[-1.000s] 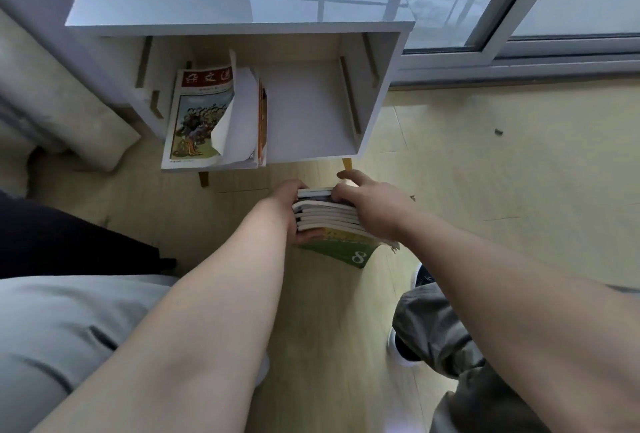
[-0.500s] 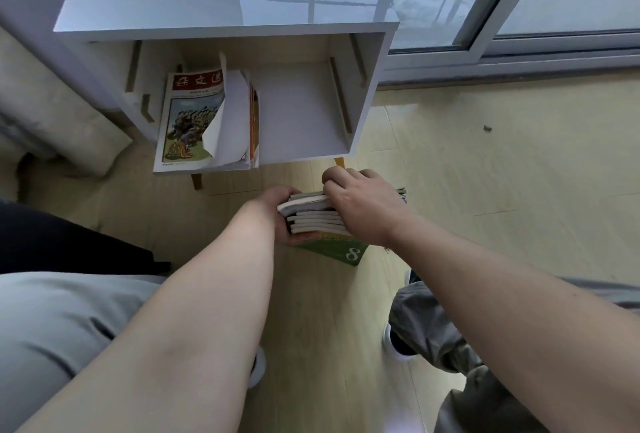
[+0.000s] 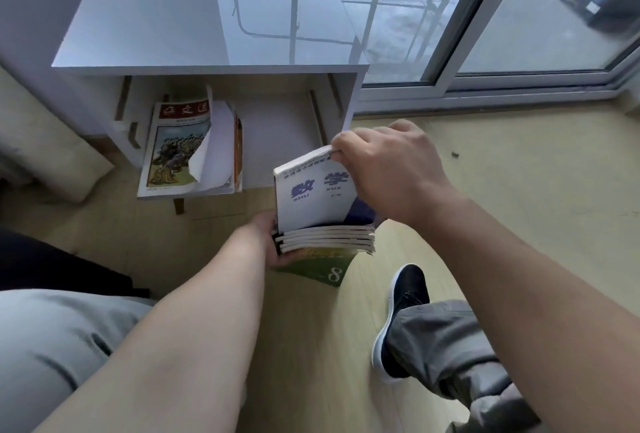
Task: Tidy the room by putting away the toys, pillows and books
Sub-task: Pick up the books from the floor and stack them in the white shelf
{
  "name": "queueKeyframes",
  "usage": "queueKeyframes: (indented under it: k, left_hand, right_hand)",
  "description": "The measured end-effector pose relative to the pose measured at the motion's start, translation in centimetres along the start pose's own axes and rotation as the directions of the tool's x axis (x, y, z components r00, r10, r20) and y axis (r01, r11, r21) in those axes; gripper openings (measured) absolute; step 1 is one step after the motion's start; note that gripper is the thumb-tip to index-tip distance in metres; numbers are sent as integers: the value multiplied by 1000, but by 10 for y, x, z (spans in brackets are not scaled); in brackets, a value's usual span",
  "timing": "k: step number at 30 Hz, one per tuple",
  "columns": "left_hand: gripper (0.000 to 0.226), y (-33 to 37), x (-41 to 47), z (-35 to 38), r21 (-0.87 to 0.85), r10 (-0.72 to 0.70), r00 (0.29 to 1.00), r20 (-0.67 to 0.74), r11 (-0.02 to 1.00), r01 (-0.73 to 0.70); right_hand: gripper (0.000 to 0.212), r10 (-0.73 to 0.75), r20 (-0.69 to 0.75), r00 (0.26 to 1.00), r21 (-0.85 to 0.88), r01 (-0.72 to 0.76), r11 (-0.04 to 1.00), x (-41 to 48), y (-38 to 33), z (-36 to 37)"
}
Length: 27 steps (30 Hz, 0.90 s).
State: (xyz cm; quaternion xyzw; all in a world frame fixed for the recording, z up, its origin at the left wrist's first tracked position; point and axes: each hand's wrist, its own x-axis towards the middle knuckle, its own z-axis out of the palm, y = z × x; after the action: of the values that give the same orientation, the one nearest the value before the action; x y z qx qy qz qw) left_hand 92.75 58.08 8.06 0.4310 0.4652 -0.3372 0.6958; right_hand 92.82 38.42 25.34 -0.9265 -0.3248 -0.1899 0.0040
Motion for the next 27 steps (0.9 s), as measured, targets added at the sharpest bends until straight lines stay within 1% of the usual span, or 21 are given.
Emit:
queueKeyframes:
  k: [4,7,11,14,16,18,20,22,24,26,27]
  left_hand:
    - [48,-4,2,3,-35,-8,1000,26,999,9]
    - [49,-4,1,4,-25,-10,999,33,1000,11]
    - [45,-5,-3,4,-21,13,999,39,1000,-12]
    - [45,-8,1,1,-57,15,1000,23,998,-13]
    - [41,-9,1,2,-69,7,1000,7,998,-7]
    - [30,-10,-2,3,-30,23,1000,3,999,-23]
    - [24,-10,-3,3,-4,38,999,-10,999,-38]
    - [24,-9,-2,2,13,41,999,-25,999,-41]
    - [26,-9,-2,3,10,31,999,-24,999,-31]
    - [27,-8,-1,4,7,25,1000,-19,1000,-25]
    - [27,-8,-1,4,9,23,1000,-17,1000,-23]
  right_hand:
    - [21,16,-93,995,-25,-18,1000,-3,-3,-12]
    - [18,6,-150,989,-56,-15,998,-4,-7,-17]
    - [19,9,-252,968,-62,-25,998,4,-11,-28]
    - [14,57,-367,929,-43,-78,996,16,-9,-37]
    - [19,109,-472,875,-32,-141,989,23,4,-47]
    - [26,160,-516,841,11,-181,983,30,19,-57]
    - [30,202,-519,831,37,-214,976,35,31,-64]
    - [30,197,-509,838,51,-199,979,38,37,-62]
    - [23,145,-471,870,54,-135,989,39,39,-53]
    - [15,106,-391,914,50,-94,994,37,39,-38]
    - [14,102,-337,936,51,-90,995,35,39,-29]
